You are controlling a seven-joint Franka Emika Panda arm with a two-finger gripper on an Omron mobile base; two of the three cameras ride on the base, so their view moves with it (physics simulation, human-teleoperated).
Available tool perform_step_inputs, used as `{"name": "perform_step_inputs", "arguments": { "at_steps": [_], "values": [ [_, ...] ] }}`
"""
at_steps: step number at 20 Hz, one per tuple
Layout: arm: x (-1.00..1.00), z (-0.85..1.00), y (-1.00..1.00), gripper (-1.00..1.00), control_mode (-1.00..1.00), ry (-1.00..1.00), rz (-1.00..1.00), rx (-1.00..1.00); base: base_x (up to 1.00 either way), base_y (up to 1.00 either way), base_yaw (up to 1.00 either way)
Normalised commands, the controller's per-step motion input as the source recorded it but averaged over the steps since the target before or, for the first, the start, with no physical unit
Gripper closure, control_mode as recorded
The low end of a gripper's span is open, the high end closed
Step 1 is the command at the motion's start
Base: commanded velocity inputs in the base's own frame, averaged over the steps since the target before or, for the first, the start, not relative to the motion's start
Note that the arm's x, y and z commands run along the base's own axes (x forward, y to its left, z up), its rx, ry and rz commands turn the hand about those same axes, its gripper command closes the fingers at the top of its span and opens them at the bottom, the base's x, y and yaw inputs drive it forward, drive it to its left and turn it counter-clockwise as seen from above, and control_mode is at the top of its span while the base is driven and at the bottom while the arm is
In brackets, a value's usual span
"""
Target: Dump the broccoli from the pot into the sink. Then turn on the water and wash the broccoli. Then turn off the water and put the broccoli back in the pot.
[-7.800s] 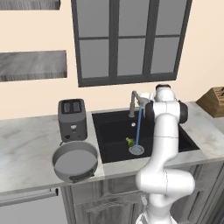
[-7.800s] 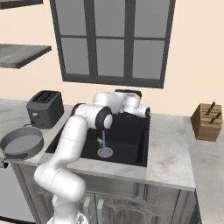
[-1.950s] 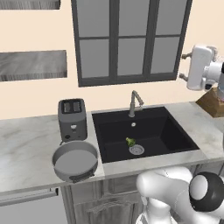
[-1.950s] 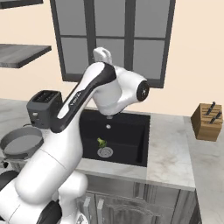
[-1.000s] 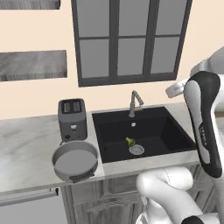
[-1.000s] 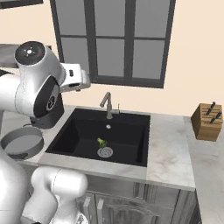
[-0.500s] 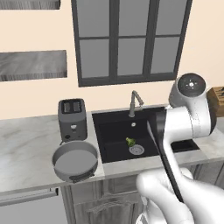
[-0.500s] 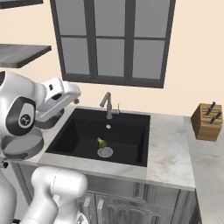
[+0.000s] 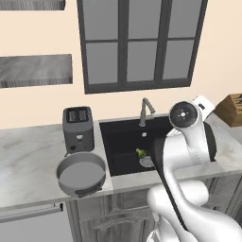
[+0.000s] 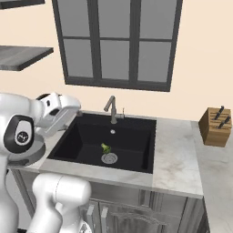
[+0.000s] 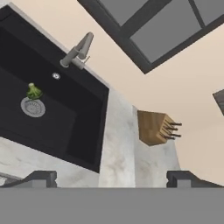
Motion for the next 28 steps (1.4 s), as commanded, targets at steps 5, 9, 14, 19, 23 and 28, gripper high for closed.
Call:
{"name": "perform_step_inputs", "arguments": {
  "at_steps": [5,9,14,19,23,28],
  "values": [
    [0.05,-0.02,0.0,-1.0,-1.0,0.04,-0.04,0.12,0.0,0.0,0.0],
    [0.16,-0.11,0.0,-1.0,-1.0,0.08,-0.03,0.16,0.0,0.0,0.0],
    [0.15,-0.23,0.05,-1.0,-1.0,0.04,-0.02,0.1,0.0,0.0,0.0],
    [0.22,-0.34,0.11,-1.0,-1.0,0.0,-0.01,0.06,0.0,0.0,0.0],
    [0.24,-0.32,0.08,-1.0,-1.0,0.0,0.0,0.06,0.0,0.0,0.0],
    [0.26,-0.38,0.02,-1.0,-1.0,0.0,0.0,0.09,0.0,0.0,0.0]
  ]
}}
